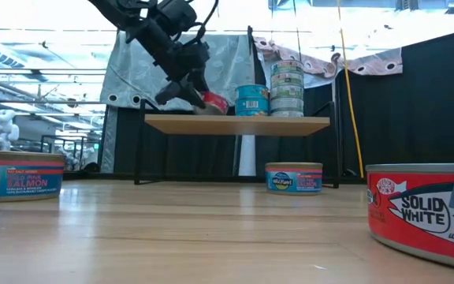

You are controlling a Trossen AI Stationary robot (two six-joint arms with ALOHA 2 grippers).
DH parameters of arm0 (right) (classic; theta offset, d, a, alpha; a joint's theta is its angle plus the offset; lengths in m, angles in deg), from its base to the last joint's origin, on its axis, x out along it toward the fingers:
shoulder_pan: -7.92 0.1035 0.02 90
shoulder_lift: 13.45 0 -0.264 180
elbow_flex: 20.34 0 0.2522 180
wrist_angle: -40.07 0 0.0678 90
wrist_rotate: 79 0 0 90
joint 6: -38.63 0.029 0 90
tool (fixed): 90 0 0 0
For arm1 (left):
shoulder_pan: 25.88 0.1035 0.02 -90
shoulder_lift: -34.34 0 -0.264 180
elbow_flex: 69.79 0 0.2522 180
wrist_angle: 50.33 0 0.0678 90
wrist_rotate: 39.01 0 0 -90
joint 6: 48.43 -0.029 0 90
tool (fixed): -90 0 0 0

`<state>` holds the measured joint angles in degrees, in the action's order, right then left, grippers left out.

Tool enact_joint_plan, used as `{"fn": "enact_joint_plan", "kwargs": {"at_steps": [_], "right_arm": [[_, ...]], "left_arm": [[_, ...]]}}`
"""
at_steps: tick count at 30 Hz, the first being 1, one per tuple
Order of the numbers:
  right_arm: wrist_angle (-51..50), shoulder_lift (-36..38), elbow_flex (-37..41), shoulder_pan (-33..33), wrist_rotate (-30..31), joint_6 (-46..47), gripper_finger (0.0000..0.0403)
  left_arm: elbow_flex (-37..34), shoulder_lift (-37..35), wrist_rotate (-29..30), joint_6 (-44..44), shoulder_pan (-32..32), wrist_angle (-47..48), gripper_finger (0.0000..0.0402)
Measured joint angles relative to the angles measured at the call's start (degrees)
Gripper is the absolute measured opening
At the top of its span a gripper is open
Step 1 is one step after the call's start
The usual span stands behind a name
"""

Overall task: Stack canned seafood by type on shelf
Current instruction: Put the red tuna can on the shelf

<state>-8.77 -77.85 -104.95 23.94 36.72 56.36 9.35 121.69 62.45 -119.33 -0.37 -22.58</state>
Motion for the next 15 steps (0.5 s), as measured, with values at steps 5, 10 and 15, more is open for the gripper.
{"fn": "enact_joint_plan", "kwargs": {"at_steps": [5,10,15], "right_arm": [[0.0,0.0,0.0,0.0,0.0,0.0,0.0315],[0.0,0.0,0.0,0.0,0.0,0.0,0.0315],[0.0,0.0,0.0,0.0,-0.1,0.0,0.0315]], "left_arm": [[0.0,0.6,1.3,-0.1,0.0,-1.8,0.0147],[0.0,1.3,1.9,0.6,0.0,-2.1,0.0164],[0.1,1.5,0.9,4.1,0.0,-3.1,0.0217]]}}
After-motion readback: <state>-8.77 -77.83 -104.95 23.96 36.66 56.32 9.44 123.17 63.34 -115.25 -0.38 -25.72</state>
